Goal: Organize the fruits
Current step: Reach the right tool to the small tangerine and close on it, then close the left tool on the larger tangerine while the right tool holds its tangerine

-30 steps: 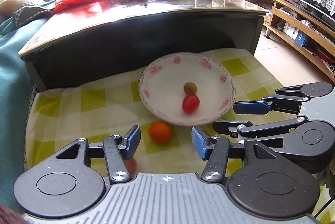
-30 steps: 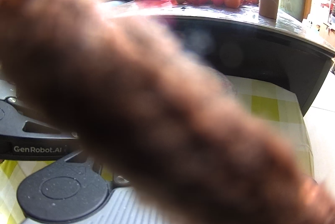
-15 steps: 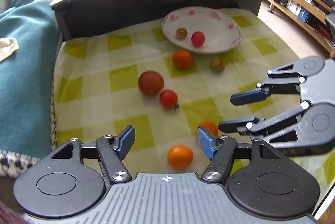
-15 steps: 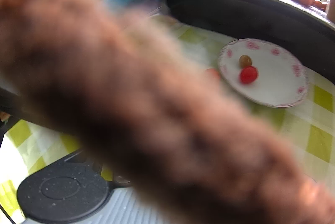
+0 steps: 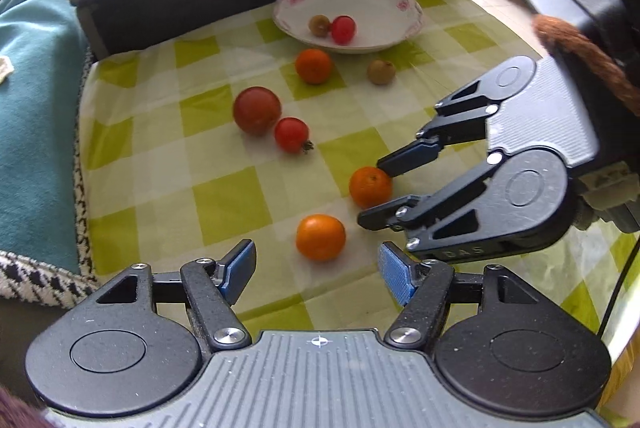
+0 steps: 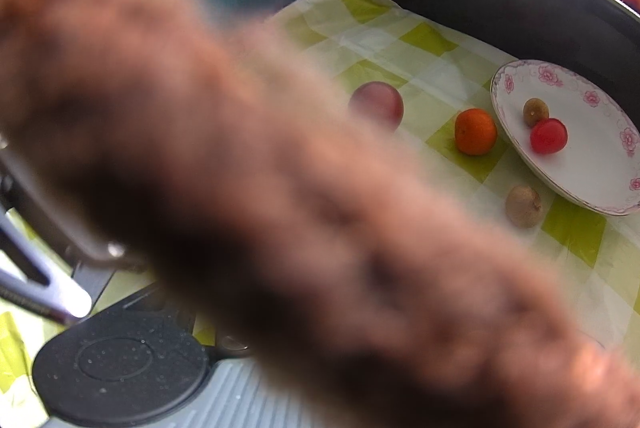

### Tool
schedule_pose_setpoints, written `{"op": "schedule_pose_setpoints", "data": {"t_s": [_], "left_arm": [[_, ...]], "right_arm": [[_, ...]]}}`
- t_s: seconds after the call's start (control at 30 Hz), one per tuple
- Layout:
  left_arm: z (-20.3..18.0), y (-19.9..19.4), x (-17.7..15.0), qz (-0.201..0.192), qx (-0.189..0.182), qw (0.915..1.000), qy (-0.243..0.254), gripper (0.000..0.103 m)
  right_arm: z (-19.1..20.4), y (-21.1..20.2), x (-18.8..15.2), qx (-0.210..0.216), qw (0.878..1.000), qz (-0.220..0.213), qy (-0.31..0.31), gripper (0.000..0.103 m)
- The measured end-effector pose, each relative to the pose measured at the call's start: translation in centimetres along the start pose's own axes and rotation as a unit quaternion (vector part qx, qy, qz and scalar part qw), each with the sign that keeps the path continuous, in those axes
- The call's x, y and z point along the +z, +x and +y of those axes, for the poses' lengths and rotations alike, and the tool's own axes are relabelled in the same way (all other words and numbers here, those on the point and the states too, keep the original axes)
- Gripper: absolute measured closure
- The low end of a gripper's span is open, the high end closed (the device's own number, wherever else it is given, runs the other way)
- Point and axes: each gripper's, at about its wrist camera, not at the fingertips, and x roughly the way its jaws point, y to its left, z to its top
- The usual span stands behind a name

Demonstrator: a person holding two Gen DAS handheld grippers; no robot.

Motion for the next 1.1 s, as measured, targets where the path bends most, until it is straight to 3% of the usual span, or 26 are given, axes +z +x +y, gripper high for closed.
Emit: {"op": "schedule_pose_setpoints", "data": {"t_s": [0.13,0.23,0.4,0.77,1.1], "left_arm": [[-0.3,0.9,0.0,0.005,-0.005,0.9999,0.009,0.032],[-0.3,1.7,0.0,0.011,-0.002,0.9999,0.008,0.044],[-0.2,2.5,0.1,0.012,0.0,0.9999,0.004,0.06],[-0.4,4.5,0.1,0.029,0.002,0.9996,0.004,0.058],[-0.6,4.4,0.2,0.022,-0.003,0.9998,-0.005,0.063]], "right_arm": [[-0.5,0.3,0.0,0.002,1.0,0.001,0.008,0.063],[-0.9,0.3,0.0,0.004,1.0,-0.001,0.019,0.07],[-1.3,0.0,0.0,-0.004,1.0,0.001,0.026,0.07],[-2.3,-1.1,-0.9,-0.031,0.999,0.007,0.036,0.071],[-3.3,-2.0,-2.1,-0.043,0.998,0.004,0.044,0.071]]}}
